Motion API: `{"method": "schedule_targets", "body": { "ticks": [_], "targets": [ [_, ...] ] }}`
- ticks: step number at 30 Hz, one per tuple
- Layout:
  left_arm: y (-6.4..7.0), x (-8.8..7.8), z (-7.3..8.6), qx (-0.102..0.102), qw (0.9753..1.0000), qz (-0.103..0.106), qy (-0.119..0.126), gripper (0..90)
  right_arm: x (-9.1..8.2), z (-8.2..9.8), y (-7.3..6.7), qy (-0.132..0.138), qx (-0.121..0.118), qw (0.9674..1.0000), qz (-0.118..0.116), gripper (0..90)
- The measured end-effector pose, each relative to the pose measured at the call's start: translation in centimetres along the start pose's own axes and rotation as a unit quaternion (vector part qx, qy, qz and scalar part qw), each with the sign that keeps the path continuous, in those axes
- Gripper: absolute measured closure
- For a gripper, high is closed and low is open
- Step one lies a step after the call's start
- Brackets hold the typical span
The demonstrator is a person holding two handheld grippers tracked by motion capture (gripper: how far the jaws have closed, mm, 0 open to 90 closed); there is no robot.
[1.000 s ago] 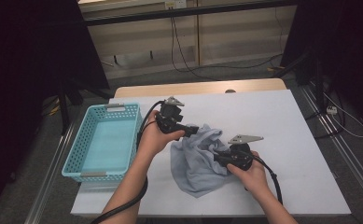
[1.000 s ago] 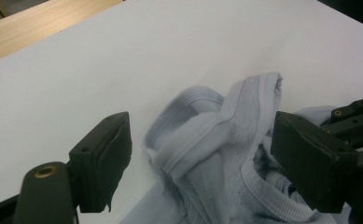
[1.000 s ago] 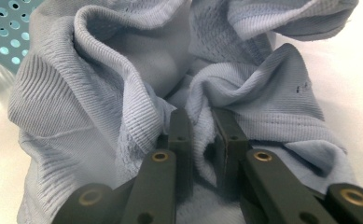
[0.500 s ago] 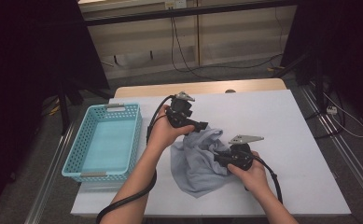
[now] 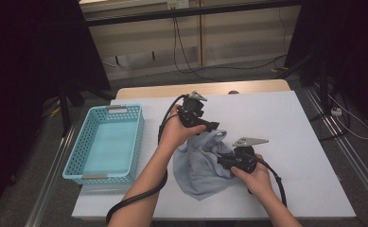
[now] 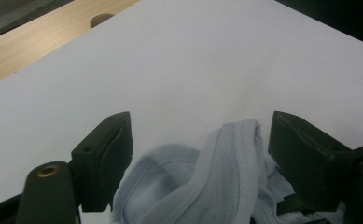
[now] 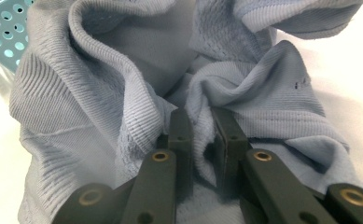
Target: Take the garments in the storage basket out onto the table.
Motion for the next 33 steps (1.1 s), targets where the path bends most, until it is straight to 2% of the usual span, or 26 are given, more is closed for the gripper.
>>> {"method": "schedule_targets", "body": {
  "ticks": [3,4,5,9,11,12,14,16,17,20,21,22,25,27,30,33],
  "targets": [
    [0.4,0.8,0.1,0.010,0.9999,0.000,0.003,25.9,0.0,0.0,0.0,-0.001,0.001,1.0000,0.000,80.2],
    [0.5,1.5,0.4,0.014,0.9998,0.007,-0.006,26.4,0.0,0.0,0.0,0.000,0.001,1.0000,0.000,80.2],
    [0.5,1.5,0.4,0.014,0.9998,0.007,-0.006,27.0,0.0,0.0,0.0,0.000,0.001,1.0000,0.000,80.2],
    [0.9,3.2,1.4,0.022,0.9995,0.012,-0.018,31.8,0.0,0.0,0.0,-0.001,0.003,1.0000,0.000,80.2],
    [1.0,3.4,1.6,0.023,0.9995,0.007,-0.022,33.7,0.0,0.0,0.0,-0.001,0.003,1.0000,0.000,80.2],
    [1.0,3.8,2.0,0.028,0.9990,0.004,-0.034,38.6,0.0,0.0,0.0,-0.001,0.004,1.0000,0.000,80.2],
    [0.9,3.9,2.2,0.027,0.9989,0.003,-0.037,42.3,0.0,0.0,0.0,0.000,0.006,1.0000,0.000,80.2],
    [1.0,4.0,2.4,0.025,0.9986,0.006,-0.047,53.2,0.0,0.0,0.1,0.000,0.006,1.0000,0.000,80.2],
    [0.9,3.9,2.5,0.024,0.9984,0.004,-0.051,53.2,-0.1,-0.1,0.1,0.000,0.007,1.0000,-0.001,80.2],
    [0.4,3.4,2.7,0.003,0.9986,0.002,-0.053,74.5,-0.3,-0.2,0.1,0.002,0.004,1.0000,0.000,80.3],
    [0.0,2.9,2.8,-0.016,0.9989,0.000,-0.044,76.8,-0.4,-0.3,0.1,0.000,0.003,1.0000,0.001,80.4],
    [0.0,2.9,2.8,-0.016,0.9989,0.000,-0.044,79.1,-0.6,-0.5,0.2,0.002,0.000,1.0000,0.002,80.6],
    [-0.8,1.7,3.0,-0.041,0.9984,-0.006,-0.038,81.4,-1.1,-1.0,0.3,0.008,-0.004,0.9999,0.007,80.6],
    [-1.3,0.7,3.0,-0.043,0.9983,-0.018,-0.035,82.2,-1.8,-1.7,0.6,0.012,-0.004,0.9998,0.013,80.7],
    [-2.2,-1.1,2.7,-0.062,0.9975,-0.025,-0.019,83.1,-3.0,-2.8,1.3,0.021,-0.012,0.9993,0.029,81.0],
    [-3.0,-3.0,2.2,-0.071,0.9969,-0.034,-0.010,83.9,-4.3,-4.2,2.1,0.033,-0.019,0.9981,0.049,81.5]
  ]
}}
Point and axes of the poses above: each handheld gripper's, and its own axes: x roughly forward along the jaws, z roughly out of its underside, y roughly to its right, the point moved 2 cm from there along x, roughly forward along the jaws, and after that the axes turned 6 degrees about y, right-handed, at the moved point
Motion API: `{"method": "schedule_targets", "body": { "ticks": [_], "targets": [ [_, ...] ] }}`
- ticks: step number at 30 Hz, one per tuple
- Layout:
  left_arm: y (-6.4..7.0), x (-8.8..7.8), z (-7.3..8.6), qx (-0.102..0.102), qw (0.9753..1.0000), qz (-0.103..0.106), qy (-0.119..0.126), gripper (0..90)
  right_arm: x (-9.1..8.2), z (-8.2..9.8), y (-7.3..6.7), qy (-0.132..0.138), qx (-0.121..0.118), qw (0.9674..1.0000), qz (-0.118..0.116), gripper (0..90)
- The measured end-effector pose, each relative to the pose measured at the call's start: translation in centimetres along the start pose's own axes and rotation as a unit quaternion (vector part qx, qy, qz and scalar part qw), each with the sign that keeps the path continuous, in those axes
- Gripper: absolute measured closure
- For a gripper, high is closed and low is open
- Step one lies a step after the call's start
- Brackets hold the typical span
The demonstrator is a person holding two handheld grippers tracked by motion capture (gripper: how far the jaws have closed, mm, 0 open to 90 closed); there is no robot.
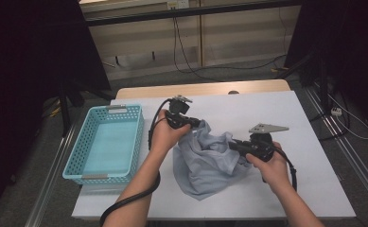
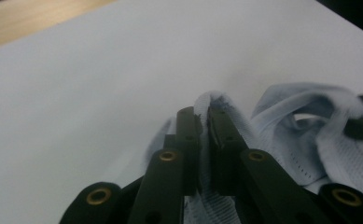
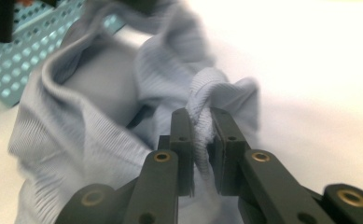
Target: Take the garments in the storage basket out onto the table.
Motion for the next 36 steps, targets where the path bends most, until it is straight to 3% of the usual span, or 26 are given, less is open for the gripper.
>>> {"method": "schedule_targets", "body": {
  "ticks": [3,4,7,12,36],
  "targets": [
    [-0.7,-2.2,-0.7,-0.007,0.9996,-0.022,0.015,84.3,-1.7,-2.3,1.0,0.016,-0.012,0.9996,0.021,81.8],
    [-0.7,-2.2,-0.7,-0.007,0.9996,-0.022,0.015,84.5,-1.7,-2.3,1.0,0.016,-0.012,0.9996,0.021,81.8],
    [-1.2,-3.5,-1.1,-0.009,0.9990,-0.037,0.024,84.9,-3.4,-4.6,1.8,0.029,-0.024,0.9984,0.041,82.1],
    [-1.4,-4.1,-1.5,-0.011,0.9985,-0.044,0.031,85.2,-4.4,-6.1,2.5,0.038,-0.028,0.9973,0.056,82.1],
    [-0.7,-4.4,-3.6,0.004,0.9983,-0.049,0.031,85.9,-4.8,-7.1,4.1,0.053,-0.011,0.9965,0.065,82.1]
  ]
}}
Point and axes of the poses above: each handheld gripper's, and its own axes: x roughly forward along the jaws, z roughly out of its underside, y roughly to its right, the point moved 2 cm from there along x, roughly forward along the jaws, and after that the axes turned 6 degrees about y, right-handed, at the moved point
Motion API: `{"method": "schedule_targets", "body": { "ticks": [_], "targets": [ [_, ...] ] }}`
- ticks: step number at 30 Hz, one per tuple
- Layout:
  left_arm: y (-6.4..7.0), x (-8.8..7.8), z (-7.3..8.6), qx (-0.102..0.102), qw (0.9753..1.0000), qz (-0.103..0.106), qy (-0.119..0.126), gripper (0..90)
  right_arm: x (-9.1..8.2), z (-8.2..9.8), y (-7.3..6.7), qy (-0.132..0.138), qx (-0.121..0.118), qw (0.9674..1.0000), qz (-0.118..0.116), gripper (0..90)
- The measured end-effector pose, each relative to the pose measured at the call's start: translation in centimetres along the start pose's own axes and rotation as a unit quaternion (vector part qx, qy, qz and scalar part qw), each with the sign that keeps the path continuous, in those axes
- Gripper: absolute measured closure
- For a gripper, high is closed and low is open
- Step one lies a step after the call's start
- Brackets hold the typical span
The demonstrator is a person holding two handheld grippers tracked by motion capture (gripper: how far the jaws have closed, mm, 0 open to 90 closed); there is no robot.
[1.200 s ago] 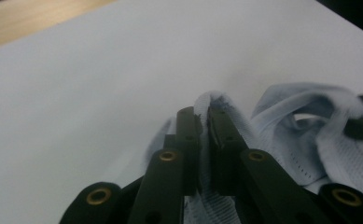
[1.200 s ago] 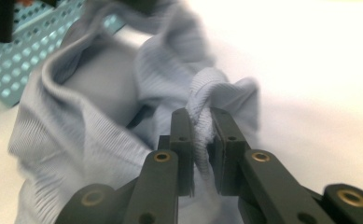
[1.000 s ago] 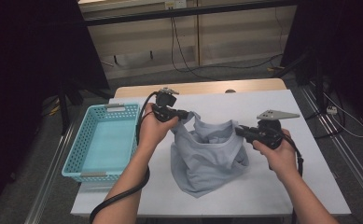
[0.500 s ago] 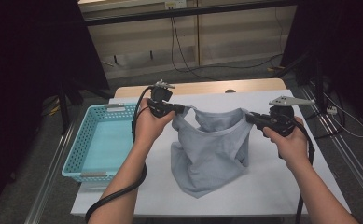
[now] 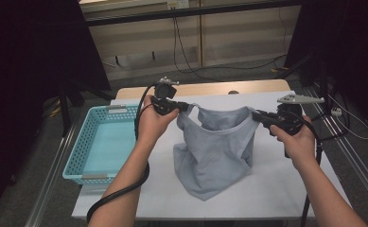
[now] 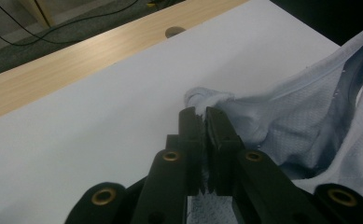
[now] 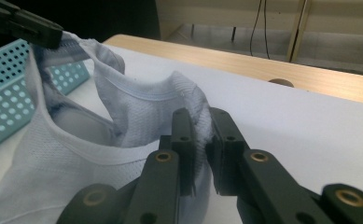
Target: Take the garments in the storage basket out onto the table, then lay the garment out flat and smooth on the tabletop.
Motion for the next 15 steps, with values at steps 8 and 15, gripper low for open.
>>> {"method": "schedule_targets", "body": {
  "ticks": [8,15],
  "targets": [
    [0.0,0.2,-0.3,0.001,1.0000,0.001,0.002,86.0,0.0,-0.1,0.5,0.001,0.000,1.0000,0.002,82.1],
    [-0.1,-0.1,-0.8,0.003,1.0000,0.001,0.003,86.0,-0.3,-1.4,0.6,0.024,-0.017,0.9993,0.021,82.2]
  ]
}}
Point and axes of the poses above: each handheld gripper's, and its own axes: x roughly forward along the jaws, z roughly out of its underside, y roughly to its right, the point moved 2 cm from there along x, roughly forward along the jaws, and after that the axes turned 6 degrees about y, right-handed, at the moved point
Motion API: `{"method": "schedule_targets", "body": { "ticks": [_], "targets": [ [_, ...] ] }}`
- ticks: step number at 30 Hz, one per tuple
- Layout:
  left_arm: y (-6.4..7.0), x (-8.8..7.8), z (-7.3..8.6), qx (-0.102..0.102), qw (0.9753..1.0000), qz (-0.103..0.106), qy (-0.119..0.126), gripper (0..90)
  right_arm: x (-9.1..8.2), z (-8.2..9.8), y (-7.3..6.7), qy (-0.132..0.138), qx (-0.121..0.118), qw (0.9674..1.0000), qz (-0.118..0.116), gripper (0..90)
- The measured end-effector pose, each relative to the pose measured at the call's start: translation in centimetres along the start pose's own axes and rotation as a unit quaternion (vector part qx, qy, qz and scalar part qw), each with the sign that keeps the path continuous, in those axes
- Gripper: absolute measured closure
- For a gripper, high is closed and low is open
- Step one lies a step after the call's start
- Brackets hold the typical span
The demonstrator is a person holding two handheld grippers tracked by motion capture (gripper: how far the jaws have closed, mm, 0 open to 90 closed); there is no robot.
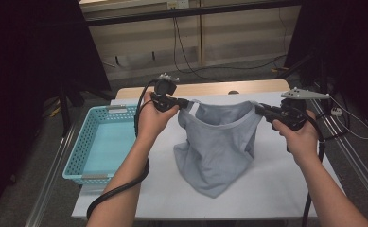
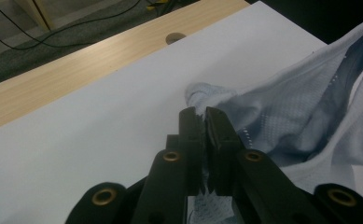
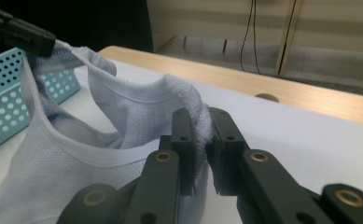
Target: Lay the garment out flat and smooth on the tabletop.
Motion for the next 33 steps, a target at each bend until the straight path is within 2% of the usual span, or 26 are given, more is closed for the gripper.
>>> {"method": "schedule_targets", "body": {
  "ticks": [5,7,9,15,19,21,23,24,25,26,27,28,29,30,31,33],
  "targets": [
    [-0.1,-0.2,-0.5,-0.003,1.0000,0.002,0.006,86.1,-0.1,-1.0,0.3,0.011,-0.018,0.9996,0.018,82.3],
    [0.0,-0.2,-0.6,-0.002,1.0000,0.003,0.007,86.1,0.0,-1.2,0.3,0.015,-0.016,0.9996,0.016,82.4],
    [0.0,-0.1,-0.5,0.002,1.0000,0.002,0.003,86.1,0.2,-1.1,0.2,0.008,-0.020,0.9996,0.015,82.4],
    [-0.4,0.1,-0.2,-0.005,1.0000,0.004,0.001,86.1,0.7,-0.5,0.3,0.003,-0.020,0.9997,0.012,82.4],
    [-0.8,0.3,-0.5,-0.007,0.9999,0.006,0.005,86.1,1.2,-0.8,0.5,0.000,-0.014,0.9999,0.005,82.6],
    [-1.2,0.5,-0.9,-0.009,0.9999,0.006,0.010,86.2,1.7,-1.3,0.6,-0.004,-0.025,0.9995,0.018,82.8],
    [-1.9,0.8,-1.6,-0.012,0.9998,-0.004,0.018,86.3,2.7,-2.2,0.9,-0.003,-0.036,0.9988,0.034,83.6],
    [-2.2,0.8,-2.0,-0.016,0.9995,-0.007,0.027,86.4,3.7,-3.6,1.0,0.011,-0.061,0.9962,0.062,83.9],
    [-2.6,1.0,-2.8,-0.013,0.9983,-0.009,0.056,86.4,4.2,-4.4,1.0,0.026,-0.073,0.9938,0.079,83.8],
    [-2.6,1.0,-2.8,-0.013,0.9983,-0.009,0.056,85.7,4.2,-4.4,1.0,0.026,-0.073,0.9938,0.079,83.8],
    [-2.8,1.2,-3.0,-0.011,0.9972,-0.008,0.074,85.7,4.7,-5.0,1.1,0.042,-0.070,0.9922,0.094,82.5],
    [-3.0,1.4,-3.1,-0.012,0.9969,-0.011,0.077,78.0,5.4,-5.2,1.1,0.052,-0.058,0.9917,0.103,72.7],
    [-3.1,1.6,-3.0,-0.017,0.9972,-0.021,0.070,60.2,6.1,-5.2,0.9,0.048,-0.053,0.9909,0.114,55.1],
    [-3.2,1.8,-2.7,-0.016,0.9972,-0.027,0.067,47.2,6.5,-5.0,0.7,0.037,-0.062,0.9884,0.134,47.3],
    [-3.2,1.9,-2.3,-0.016,0.9975,-0.027,0.064,43.8,6.7,-4.7,0.4,0.030,-0.068,0.9883,0.133,47.1],
    [-3.2,2.0,-1.3,-0.021,0.9978,-0.023,0.058,38.6,6.6,-3.6,-0.3,0.032,-0.060,0.9915,0.111,39.7]
  ]
}}
Point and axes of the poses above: each handheld gripper's, and its own axes: x roughly forward along the jaws, z roughly out of its underside, y roughly to its right, the point moved 2 cm from there along x, roughly forward along the jaws, and after that the axes turned 6 degrees about y, right-handed, at the moved point
